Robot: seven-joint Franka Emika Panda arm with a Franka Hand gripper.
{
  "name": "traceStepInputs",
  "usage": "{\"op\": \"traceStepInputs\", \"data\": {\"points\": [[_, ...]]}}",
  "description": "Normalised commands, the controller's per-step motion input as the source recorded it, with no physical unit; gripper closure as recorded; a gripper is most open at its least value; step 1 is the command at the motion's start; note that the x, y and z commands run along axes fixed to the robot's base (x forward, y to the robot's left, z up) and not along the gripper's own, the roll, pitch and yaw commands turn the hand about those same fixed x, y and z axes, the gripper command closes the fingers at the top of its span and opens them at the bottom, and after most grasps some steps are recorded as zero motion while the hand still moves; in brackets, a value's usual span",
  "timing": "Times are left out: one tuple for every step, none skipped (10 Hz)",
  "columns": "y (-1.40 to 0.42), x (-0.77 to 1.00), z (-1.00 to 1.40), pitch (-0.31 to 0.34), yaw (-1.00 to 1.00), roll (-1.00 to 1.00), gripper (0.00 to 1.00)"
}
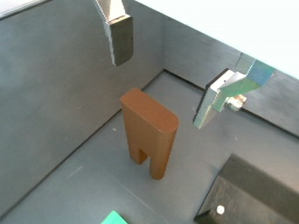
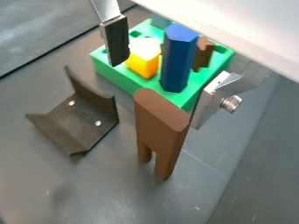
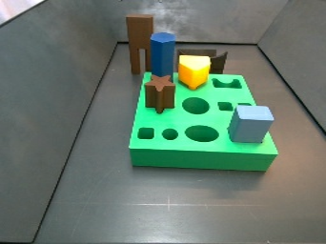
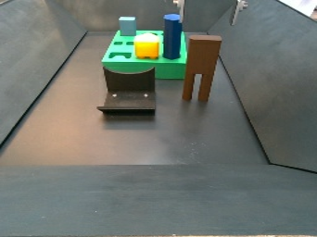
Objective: Pick up the square-circle object. Move up. Rotate the square-circle object. Move to above the board. Insert the square-circle object.
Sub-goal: Rotate the square-circle object.
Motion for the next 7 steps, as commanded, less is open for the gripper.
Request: {"op": "traceStepInputs", "data": {"points": [[0.00, 0.03, -0.01, 0.067, 0.46, 0.00, 0.00], [0.00, 0.03, 0.00, 0.066, 0.26, 0.00, 0.00], [0.00, 0.00, -1.00, 0.066, 0.17, 0.00, 0.00], [0.00, 0.02, -1.00, 0.042, 0.10, 0.00, 0.00], [0.00, 0.03, -1.00, 0.016, 0.08, 0.01, 0.00], [0.00, 0.03, -0.98, -0.015, 0.06, 0.01, 0.00], [0.00, 0.02, -0.82, -0.034, 0.05, 0.02, 0.00]]}}
